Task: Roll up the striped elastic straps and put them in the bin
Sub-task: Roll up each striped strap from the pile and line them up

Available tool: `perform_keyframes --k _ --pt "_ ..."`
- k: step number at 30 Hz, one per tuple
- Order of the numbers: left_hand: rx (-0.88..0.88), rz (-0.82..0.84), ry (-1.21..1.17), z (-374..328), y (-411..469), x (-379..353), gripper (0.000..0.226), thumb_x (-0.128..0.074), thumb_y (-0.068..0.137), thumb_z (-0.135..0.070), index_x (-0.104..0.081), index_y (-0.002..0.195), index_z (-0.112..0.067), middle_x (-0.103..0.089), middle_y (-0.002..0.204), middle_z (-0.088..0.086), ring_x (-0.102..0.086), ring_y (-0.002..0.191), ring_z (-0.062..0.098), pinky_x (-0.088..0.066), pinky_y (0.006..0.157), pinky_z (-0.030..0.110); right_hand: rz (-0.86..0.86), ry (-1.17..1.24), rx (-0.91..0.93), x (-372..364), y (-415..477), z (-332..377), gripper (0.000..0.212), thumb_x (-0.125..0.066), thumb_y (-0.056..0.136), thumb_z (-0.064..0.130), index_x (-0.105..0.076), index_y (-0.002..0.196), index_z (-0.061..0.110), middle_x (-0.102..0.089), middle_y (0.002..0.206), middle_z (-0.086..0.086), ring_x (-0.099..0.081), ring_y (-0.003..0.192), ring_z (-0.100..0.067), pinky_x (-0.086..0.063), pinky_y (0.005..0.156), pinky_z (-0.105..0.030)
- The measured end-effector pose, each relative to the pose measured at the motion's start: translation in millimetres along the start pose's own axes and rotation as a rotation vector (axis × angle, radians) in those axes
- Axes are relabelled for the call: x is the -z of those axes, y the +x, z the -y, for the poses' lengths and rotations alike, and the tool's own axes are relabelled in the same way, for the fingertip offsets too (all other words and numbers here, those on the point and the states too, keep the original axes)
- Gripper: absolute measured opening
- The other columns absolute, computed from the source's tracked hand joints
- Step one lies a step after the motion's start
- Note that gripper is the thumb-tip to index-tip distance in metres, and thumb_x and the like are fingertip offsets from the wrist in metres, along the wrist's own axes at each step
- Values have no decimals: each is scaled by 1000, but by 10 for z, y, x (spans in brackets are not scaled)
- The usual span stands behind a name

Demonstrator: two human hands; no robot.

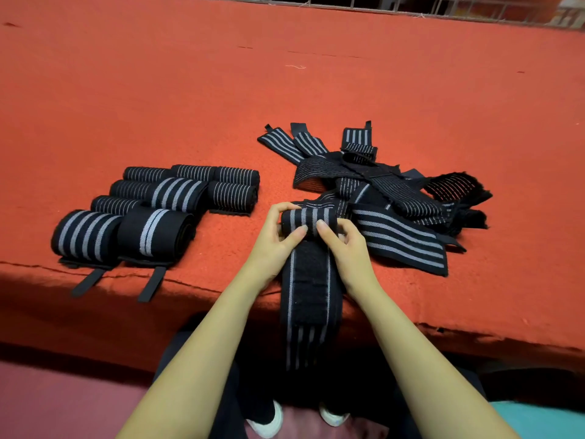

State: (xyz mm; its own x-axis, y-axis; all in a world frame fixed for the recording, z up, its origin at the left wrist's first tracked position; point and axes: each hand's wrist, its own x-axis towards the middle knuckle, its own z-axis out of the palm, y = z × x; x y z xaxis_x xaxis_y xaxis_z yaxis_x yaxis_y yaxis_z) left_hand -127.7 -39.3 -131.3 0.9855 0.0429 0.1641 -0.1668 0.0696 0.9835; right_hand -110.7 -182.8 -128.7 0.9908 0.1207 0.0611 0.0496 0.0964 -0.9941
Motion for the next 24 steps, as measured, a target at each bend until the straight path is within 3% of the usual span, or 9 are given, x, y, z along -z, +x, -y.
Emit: perform_keyframes --k 3,8,11,13,16,20,24 --pt "-44 -27 44 -15 -28 -5 36 -66 79 -15 -51 109 -27 -62 114 2 -59 100 13 -49 94 36 -3 1 5 -12 1 26 20 -60 94 21 -63 105 5 -71 91 5 -66 83 -1 -50 75 -16" --pt "-68 -23 21 -21 -31 9 38 -71 73 -12 -56 106 -22 -63 107 1 -58 97 12 -47 92 36 12 50 -23 -17 -2 44 21 -57 95 19 -60 108 2 -69 95 2 -65 87 -4 -52 80 -20" --pt "-39 18 8 -33 -36 -23 43 -70 74 -32 -52 113 -29 -61 112 5 -59 103 15 -47 95 34 16 94 -8 -11 -21 49 18 -61 92 16 -58 107 6 -69 97 2 -65 90 -6 -53 82 -24" --pt "51 12 -92 -32 -14 -37 45 -64 80 -45 -48 120 -33 -63 117 9 -61 108 22 -45 99 41 18 59 27 6 -20 45 25 -61 84 21 -56 105 10 -66 98 2 -62 93 -9 -50 88 -30" --pt "116 -14 -46 -16 14 -47 42 -56 82 -56 -54 114 -29 -66 112 -1 -62 105 13 -45 99 39 50 12 75 28 -29 44 26 -59 77 18 -53 102 16 -59 95 2 -56 90 -6 -46 86 -26" --pt "132 -5 59 -47 4 -85 44 -62 76 -58 -60 101 -23 -68 98 -7 -63 95 7 -48 92 30 102 -57 121 32 -44 39 34 -58 70 18 -51 103 18 -57 97 4 -53 89 -4 -44 86 -27" --pt "180 70 37 -74 26 -56 39 -65 86 -42 -53 115 -19 -67 101 -4 -63 94 8 -47 85 26 144 -53 100 20 -35 11 34 -51 70 11 -50 101 25 -57 100 -4 -55 91 -12 -45 86 -37"
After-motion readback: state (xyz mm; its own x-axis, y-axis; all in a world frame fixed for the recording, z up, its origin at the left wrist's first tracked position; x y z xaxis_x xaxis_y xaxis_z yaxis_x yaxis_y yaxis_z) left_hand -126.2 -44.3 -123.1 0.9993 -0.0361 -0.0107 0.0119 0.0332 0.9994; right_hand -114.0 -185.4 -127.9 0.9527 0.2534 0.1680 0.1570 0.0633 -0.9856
